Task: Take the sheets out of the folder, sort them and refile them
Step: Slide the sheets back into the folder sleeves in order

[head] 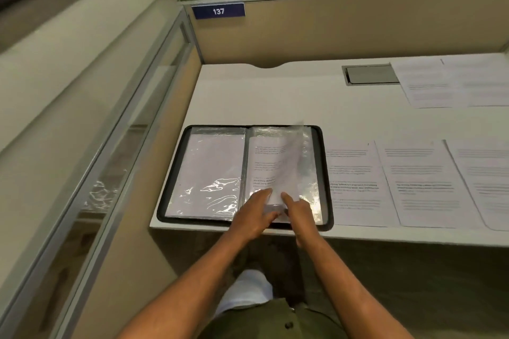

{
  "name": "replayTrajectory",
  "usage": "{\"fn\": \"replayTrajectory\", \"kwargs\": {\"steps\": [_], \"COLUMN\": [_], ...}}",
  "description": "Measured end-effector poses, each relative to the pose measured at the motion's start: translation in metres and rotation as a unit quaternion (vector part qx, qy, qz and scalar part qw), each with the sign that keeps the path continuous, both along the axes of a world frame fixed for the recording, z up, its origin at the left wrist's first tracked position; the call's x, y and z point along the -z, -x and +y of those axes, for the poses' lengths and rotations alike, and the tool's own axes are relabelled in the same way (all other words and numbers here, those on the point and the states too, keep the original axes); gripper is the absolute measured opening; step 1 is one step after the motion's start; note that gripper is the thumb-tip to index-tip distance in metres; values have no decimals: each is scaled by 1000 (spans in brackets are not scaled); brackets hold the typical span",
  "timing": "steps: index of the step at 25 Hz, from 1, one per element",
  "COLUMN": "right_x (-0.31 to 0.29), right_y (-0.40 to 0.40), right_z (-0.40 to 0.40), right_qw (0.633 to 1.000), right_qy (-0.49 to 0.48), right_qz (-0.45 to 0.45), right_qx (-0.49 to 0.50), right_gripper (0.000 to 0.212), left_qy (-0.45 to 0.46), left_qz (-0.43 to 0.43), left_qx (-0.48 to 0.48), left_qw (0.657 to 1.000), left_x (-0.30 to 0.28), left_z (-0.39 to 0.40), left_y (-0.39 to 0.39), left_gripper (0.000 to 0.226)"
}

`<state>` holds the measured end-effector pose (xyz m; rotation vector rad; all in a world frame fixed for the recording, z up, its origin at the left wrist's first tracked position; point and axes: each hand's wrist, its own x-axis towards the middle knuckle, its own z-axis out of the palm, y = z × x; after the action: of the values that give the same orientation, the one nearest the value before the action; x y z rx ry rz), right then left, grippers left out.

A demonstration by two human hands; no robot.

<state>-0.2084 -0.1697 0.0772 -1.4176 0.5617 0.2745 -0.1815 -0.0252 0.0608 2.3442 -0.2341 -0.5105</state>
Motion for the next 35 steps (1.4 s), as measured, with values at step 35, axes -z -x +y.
{"fn": "replayTrajectory", "kwargs": {"steps": [35], "right_x": [73], "right_y": [-19], "right_z": [132], "right_qw": [799], "right_qy": [437], "right_qz": [-177], "right_qx": [-374], "right_gripper": [60], "left_qy": [313], "left_qz": [341], "left_qx": [-408], "left_qw": [787], "left_x": [12], "left_z": [190], "left_y": [-7], "left_gripper": [39]}}
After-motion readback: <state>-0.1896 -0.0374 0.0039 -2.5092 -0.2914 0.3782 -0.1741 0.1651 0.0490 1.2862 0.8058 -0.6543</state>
